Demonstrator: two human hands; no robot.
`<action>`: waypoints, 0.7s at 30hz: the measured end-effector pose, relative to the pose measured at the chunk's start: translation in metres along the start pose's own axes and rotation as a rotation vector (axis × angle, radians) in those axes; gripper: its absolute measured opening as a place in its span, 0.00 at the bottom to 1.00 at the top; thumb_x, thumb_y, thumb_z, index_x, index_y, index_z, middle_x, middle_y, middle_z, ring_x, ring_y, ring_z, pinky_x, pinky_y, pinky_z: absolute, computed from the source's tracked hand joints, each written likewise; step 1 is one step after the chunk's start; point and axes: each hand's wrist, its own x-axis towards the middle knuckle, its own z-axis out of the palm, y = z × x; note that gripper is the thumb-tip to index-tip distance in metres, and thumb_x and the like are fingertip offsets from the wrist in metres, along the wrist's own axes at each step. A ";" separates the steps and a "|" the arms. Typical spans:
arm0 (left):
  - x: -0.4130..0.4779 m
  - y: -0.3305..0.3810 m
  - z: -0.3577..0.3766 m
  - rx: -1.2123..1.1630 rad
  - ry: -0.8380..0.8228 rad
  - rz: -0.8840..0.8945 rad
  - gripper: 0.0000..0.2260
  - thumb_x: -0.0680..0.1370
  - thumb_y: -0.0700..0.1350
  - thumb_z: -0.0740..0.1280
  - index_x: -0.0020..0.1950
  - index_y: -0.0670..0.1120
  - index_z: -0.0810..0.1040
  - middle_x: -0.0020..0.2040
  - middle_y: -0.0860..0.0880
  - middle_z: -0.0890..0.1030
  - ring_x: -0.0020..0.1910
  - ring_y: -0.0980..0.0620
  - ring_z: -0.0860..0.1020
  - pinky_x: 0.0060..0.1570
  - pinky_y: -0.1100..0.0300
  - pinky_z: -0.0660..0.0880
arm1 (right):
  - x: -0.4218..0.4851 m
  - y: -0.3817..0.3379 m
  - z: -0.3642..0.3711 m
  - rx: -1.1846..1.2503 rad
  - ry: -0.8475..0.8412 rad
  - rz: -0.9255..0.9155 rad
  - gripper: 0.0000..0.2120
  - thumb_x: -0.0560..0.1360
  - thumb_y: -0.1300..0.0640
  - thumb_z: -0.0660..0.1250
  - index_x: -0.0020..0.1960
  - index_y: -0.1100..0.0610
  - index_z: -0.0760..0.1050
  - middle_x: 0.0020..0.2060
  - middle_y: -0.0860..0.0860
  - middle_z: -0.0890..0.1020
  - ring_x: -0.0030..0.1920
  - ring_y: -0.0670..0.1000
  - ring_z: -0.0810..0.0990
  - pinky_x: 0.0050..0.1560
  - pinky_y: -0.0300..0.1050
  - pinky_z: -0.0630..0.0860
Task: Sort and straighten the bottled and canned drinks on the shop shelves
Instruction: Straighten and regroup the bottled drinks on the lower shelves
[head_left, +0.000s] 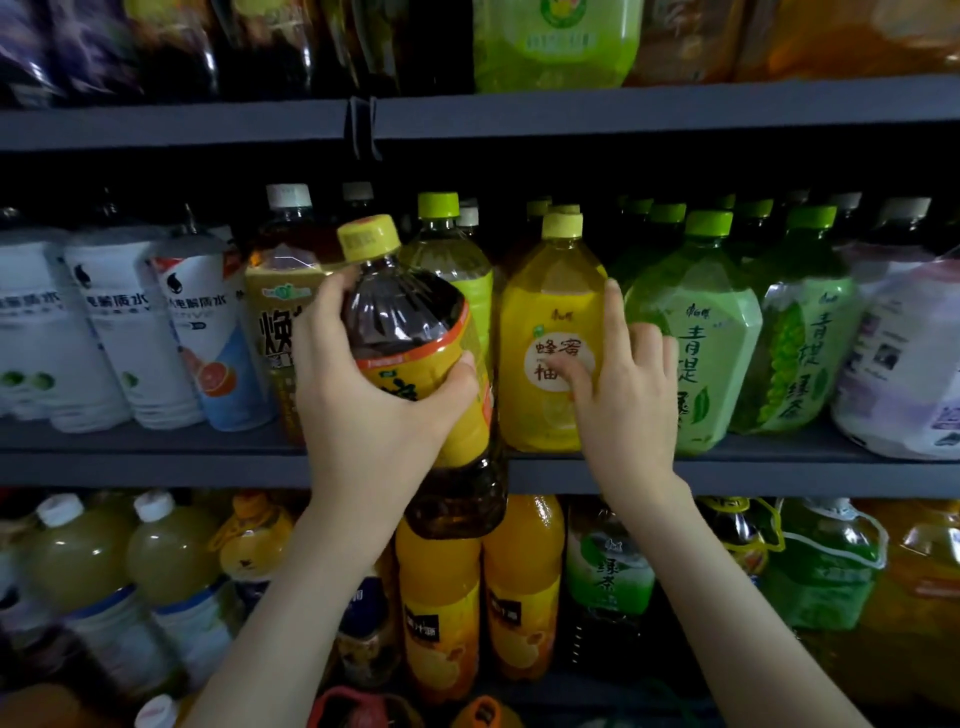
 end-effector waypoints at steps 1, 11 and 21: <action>0.001 0.001 0.001 0.002 -0.013 -0.003 0.37 0.64 0.56 0.73 0.70 0.48 0.65 0.62 0.53 0.69 0.59 0.60 0.69 0.57 0.75 0.67 | 0.001 0.000 0.003 -0.066 0.054 -0.018 0.32 0.75 0.44 0.62 0.73 0.61 0.64 0.45 0.58 0.75 0.45 0.57 0.70 0.45 0.48 0.71; 0.002 0.012 0.004 -0.015 -0.139 -0.078 0.37 0.65 0.49 0.77 0.71 0.49 0.65 0.63 0.53 0.70 0.58 0.62 0.68 0.51 0.82 0.64 | -0.015 -0.021 -0.049 0.925 -0.535 0.179 0.42 0.65 0.36 0.72 0.74 0.43 0.58 0.62 0.41 0.73 0.60 0.37 0.73 0.58 0.35 0.74; -0.026 0.018 -0.004 -0.416 -0.522 -0.081 0.34 0.72 0.48 0.73 0.74 0.54 0.61 0.70 0.57 0.68 0.66 0.63 0.69 0.59 0.65 0.73 | -0.057 -0.020 -0.065 1.176 -0.612 0.262 0.47 0.66 0.56 0.77 0.76 0.47 0.53 0.64 0.44 0.76 0.62 0.47 0.77 0.56 0.45 0.78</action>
